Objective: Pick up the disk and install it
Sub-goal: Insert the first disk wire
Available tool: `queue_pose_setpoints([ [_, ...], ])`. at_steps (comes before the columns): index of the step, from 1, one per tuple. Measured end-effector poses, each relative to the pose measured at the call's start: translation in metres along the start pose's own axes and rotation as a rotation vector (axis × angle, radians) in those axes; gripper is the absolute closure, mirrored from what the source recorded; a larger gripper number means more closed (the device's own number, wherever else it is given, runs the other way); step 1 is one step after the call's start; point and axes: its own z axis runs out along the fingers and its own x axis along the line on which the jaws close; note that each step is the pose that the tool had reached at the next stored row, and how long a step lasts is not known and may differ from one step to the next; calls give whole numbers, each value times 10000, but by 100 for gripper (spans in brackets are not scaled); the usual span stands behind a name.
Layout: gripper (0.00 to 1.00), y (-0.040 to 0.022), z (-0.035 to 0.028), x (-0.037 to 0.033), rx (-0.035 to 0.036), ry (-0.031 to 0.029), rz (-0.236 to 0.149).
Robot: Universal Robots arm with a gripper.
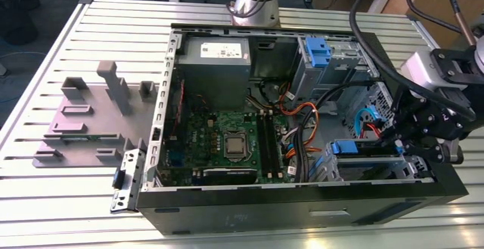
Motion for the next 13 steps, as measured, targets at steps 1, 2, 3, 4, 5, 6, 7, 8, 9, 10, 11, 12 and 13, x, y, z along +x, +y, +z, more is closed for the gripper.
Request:
queue_pose_setpoints([
  [1, 80, 1, 2, 3, 0, 1, 0],
  [2, 80, 1, 5, 6, 0, 1, 0],
  [3, 80, 1, 8, 8, 0, 1, 0],
  [4, 80, 1, 10, 10, 0, 2, -1],
  [5, 80, 2, 13, 13, 0, 1, 0],
  [6, 80, 3, 15, 15, -1, 2, 0],
  [7, 80, 5, 18, 18, -1, 1, 1],
  [8, 80, 6, 20, 20, 0, 4, 1],
  [9, 80, 8, 23, 21, 0, 4, 1],
  [10, 80, 10, 25, 21, 1, 4, 0],
  [11, 80, 11, 28, 22, 1, 3, -1],
  [12, 80, 11, 31, 23, 0, 3, -2],
  [13, 80, 12, 33, 23, 0, 2, -1],
])
